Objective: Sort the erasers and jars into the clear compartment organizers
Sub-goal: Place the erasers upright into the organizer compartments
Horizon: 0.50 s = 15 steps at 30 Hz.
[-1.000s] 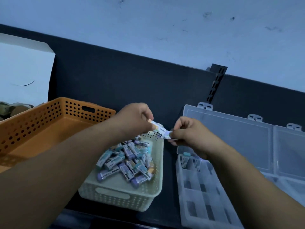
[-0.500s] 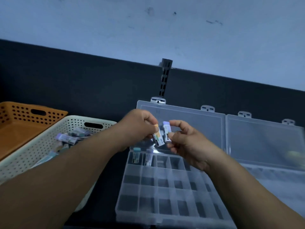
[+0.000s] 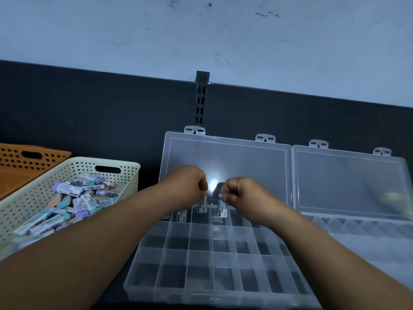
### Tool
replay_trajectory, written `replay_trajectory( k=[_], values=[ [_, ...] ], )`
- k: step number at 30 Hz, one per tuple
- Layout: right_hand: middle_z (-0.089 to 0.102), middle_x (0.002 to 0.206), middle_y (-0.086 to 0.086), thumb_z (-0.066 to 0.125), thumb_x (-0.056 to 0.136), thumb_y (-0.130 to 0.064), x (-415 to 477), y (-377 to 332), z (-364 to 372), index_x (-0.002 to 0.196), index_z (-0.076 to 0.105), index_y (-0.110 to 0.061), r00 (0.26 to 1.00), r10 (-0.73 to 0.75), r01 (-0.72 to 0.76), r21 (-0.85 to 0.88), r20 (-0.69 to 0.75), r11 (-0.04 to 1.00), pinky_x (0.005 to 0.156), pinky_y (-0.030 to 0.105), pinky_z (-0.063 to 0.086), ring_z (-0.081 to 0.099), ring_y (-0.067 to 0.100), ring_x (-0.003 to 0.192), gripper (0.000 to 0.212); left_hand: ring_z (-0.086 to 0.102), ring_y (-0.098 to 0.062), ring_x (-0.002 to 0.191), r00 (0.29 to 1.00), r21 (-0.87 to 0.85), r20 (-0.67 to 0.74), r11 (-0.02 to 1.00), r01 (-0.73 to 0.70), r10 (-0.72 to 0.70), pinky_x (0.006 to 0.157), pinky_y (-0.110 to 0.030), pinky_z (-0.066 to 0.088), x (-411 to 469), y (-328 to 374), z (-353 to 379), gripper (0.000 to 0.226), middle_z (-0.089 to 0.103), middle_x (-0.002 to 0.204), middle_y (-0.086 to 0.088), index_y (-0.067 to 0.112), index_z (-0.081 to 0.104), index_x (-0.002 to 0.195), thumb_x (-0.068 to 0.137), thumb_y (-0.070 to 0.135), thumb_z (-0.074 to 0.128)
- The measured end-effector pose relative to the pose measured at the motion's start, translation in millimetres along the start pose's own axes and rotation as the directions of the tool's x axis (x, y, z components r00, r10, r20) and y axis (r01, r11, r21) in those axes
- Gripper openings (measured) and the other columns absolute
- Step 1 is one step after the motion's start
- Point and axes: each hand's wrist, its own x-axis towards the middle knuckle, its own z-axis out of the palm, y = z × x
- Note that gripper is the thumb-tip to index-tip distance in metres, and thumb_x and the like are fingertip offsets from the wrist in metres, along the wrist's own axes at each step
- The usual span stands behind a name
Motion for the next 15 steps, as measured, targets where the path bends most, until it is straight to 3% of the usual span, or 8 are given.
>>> replay_trajectory(
  k=[5,9,15],
  values=[
    [0.058,0.070,-0.007,0.063,0.092,-0.019,5.7,11.2,10.7,0.072,0.066,-0.019,1.000,0.004,-0.005,0.021,0.028,1.000,0.070,0.032,0.051,0.058,0.016,0.068,0.020,0.062,-0.016,0.088,0.999,0.087,0.040,0.996,-0.020,0.017,0.070,-0.021,0.041,4.2,-7.4,12.1,0.010,0.069,0.099,0.001,0.020,0.071,0.091,0.088,0.018,0.062],
    [0.055,0.063,-0.008,0.062,0.092,-0.020,9.1,15.6,19.0,0.072,0.065,-0.021,0.999,0.015,-0.016,0.018,0.049,1.000,0.061,0.028,0.046,0.050,0.010,0.057,0.021,0.061,-0.017,0.090,0.999,0.135,0.037,0.990,-0.044,0.039,0.071,-0.023,0.043,6.7,-12.8,18.6,0.012,0.067,0.102,0.002,0.021,0.071,0.095,0.088,0.018,0.061],
    [0.069,0.085,0.002,0.063,0.090,-0.020,11.0,14.7,18.8,0.068,0.066,-0.023,0.998,-0.002,0.006,-0.061,0.064,0.998,0.076,0.033,0.052,0.063,0.018,0.080,0.022,0.060,-0.015,0.094,0.996,0.166,0.026,0.982,-0.088,0.085,0.069,-0.018,0.035,8.9,-20.1,25.4,0.014,0.066,0.104,0.003,0.022,0.070,0.097,0.088,0.017,0.060]
  ],
)
